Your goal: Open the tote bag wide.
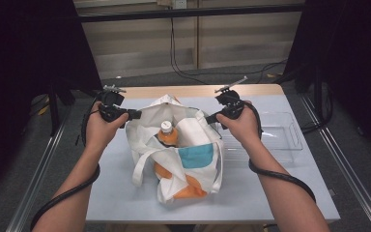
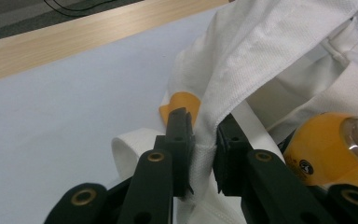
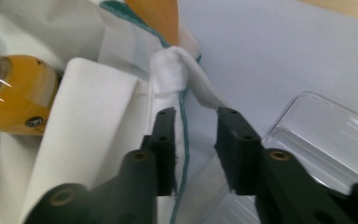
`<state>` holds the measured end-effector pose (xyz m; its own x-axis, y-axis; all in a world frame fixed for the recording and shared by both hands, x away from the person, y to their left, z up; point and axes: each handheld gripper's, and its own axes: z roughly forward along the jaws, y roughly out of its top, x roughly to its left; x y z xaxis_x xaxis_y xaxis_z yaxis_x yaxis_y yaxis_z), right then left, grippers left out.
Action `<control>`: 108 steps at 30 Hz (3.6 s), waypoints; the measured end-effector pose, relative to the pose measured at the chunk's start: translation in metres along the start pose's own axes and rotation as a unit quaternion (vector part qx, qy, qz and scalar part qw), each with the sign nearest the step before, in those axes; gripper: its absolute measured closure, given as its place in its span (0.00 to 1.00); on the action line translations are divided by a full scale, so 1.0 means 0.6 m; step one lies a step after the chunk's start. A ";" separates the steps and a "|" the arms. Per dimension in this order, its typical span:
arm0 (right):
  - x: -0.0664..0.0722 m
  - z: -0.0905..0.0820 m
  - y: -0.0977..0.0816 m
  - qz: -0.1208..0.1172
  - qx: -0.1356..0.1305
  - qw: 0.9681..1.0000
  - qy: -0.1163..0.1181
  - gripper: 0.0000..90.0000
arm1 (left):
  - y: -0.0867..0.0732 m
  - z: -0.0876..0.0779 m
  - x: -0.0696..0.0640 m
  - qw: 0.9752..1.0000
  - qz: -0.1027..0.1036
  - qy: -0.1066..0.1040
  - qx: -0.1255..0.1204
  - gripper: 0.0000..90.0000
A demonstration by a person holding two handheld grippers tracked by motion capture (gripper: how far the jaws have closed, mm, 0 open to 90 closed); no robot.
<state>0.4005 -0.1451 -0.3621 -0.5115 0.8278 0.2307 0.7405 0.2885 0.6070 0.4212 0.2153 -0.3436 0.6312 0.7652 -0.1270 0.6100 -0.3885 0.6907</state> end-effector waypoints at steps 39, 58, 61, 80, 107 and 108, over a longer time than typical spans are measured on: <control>0.009 0.065 -0.024 -0.005 0.045 0.999 0.012 0.97 | -0.033 0.030 0.032 0.999 -0.043 -0.006 0.016 0.90; 0.011 0.092 -0.042 -0.015 0.051 0.998 0.013 0.96 | -0.085 0.071 0.047 0.996 -0.062 -0.020 0.055 0.91; 0.013 0.087 -0.044 -0.014 0.042 0.999 0.009 0.94 | -0.087 0.068 0.046 0.997 -0.062 -0.018 0.053 0.91; 0.026 0.025 -0.052 -0.032 -0.003 0.999 0.002 0.69 | -0.076 0.046 0.034 0.998 -0.063 -0.016 0.025 0.88; 0.046 0.012 -0.071 -0.040 -0.009 0.999 0.000 0.71 | -0.087 -0.027 -0.017 0.999 -0.015 -0.001 -0.041 0.31; 0.046 0.011 -0.071 -0.042 -0.009 0.999 0.000 0.71 | -0.089 -0.028 -0.018 0.999 -0.014 -0.005 -0.039 0.31</control>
<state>0.3580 -0.1312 -0.3866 -0.5713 0.8011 0.1786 0.6870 0.3477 0.6381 0.3737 0.2364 -0.3673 0.6198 0.7695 -0.1539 0.5883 -0.3258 0.7401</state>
